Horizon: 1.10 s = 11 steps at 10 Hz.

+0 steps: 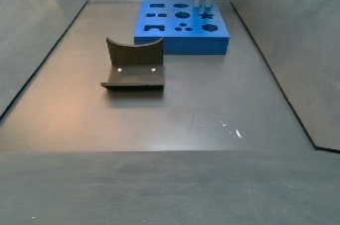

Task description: Insert the square-circle object.

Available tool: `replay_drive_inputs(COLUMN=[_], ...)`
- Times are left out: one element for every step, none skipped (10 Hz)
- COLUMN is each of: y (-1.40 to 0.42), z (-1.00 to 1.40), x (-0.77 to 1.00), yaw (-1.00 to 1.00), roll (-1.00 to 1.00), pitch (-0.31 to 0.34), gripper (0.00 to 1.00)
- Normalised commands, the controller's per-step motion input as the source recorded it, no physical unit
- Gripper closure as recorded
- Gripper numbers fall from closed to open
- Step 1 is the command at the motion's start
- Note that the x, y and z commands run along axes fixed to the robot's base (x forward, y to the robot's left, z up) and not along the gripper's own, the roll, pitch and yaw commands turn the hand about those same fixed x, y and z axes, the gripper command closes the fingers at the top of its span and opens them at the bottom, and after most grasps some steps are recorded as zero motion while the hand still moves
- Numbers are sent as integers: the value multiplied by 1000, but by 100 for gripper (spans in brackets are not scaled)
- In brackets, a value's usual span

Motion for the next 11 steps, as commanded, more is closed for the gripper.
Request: replay_drive_inputs(y=[0, 0, 0, 0, 0, 0, 0, 0, 0, 0, 0], z=[-380, -389, -351, -351, -357, -397, -329, -303, -331, -103, 0], x=[0, -9, -3, -9, -43, -43, 0, 0, 0, 0, 0], yaw=[0, 0, 0, 0, 3, 9, 0, 0, 0, 0, 0], roll=[-44, -46, -27, -33, -39, -50, 0, 0, 0, -26, 0], pitch=[-71, -94, -87, -96, -121, -136, -67, -24, -3, -36, 0], gripper=[100, 100, 100, 100, 100, 100, 100, 100, 100, 100, 100])
